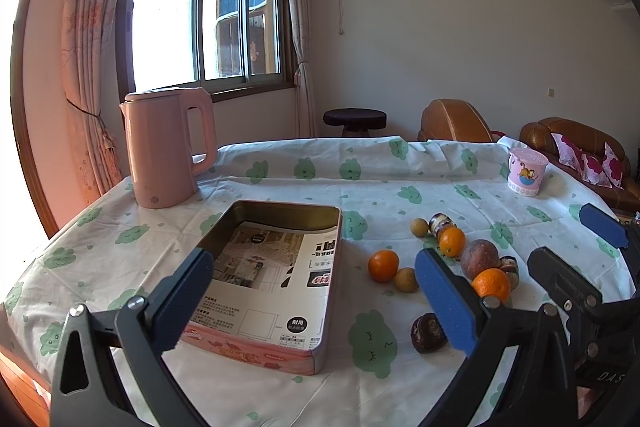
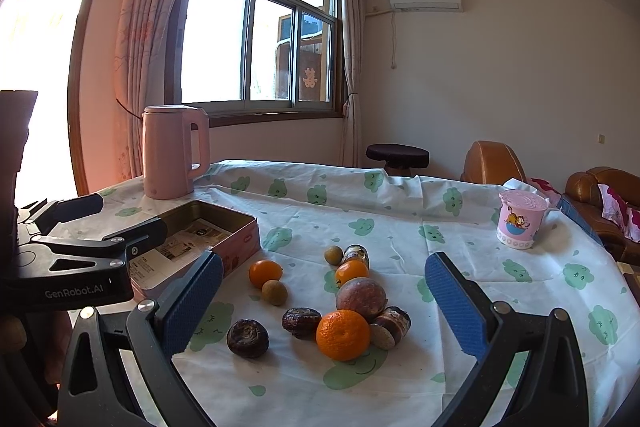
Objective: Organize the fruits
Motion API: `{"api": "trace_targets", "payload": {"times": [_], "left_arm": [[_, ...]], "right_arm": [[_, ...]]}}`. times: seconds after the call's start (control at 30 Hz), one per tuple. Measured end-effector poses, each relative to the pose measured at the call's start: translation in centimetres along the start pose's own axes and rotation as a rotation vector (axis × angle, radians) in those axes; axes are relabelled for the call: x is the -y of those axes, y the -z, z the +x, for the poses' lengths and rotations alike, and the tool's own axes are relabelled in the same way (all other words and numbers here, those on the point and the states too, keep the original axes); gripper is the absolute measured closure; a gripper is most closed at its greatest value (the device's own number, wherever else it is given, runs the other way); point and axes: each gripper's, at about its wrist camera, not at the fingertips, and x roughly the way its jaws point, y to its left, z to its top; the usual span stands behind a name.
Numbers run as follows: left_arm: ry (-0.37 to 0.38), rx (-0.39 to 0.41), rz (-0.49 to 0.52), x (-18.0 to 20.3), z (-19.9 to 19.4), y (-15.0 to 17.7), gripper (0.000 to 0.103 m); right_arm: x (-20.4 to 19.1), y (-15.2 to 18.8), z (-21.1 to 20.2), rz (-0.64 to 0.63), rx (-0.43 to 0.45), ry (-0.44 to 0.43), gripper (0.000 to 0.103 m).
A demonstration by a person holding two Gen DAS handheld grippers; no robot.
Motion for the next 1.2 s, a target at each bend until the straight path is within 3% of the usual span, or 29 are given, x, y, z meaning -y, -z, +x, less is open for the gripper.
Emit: {"api": "trace_targets", "payload": {"times": [0.57,0.77,1.07,1.13,1.2], "left_arm": [[0.006,-0.027,0.014,-0.1,0.4,1.4,0.0],[0.073,-0.082,0.057,2.0,1.6,2.8,0.001],[0.181,-0.204,0.107,4.8,3.9,4.5,0.019],[0.201,-0.227,0.12,5.3,4.3,4.8,0.021],[0.214,-0.251,0.145,6.0,4.7,5.0,0.03]], "right_arm": [[0.4,0.9,0.5,0.006,-0.025,0.009,0.001],[1.0,2.4,1.2,-0.034,-0.058,0.096,0.001],[3.9,3.7,1.8,0.04,-0.099,0.153,0.002],[4.4,3.8,1.9,0.061,-0.098,0.156,0.004],[4.8,3.8,2.1,0.084,-0.102,0.15,0.009]]}}
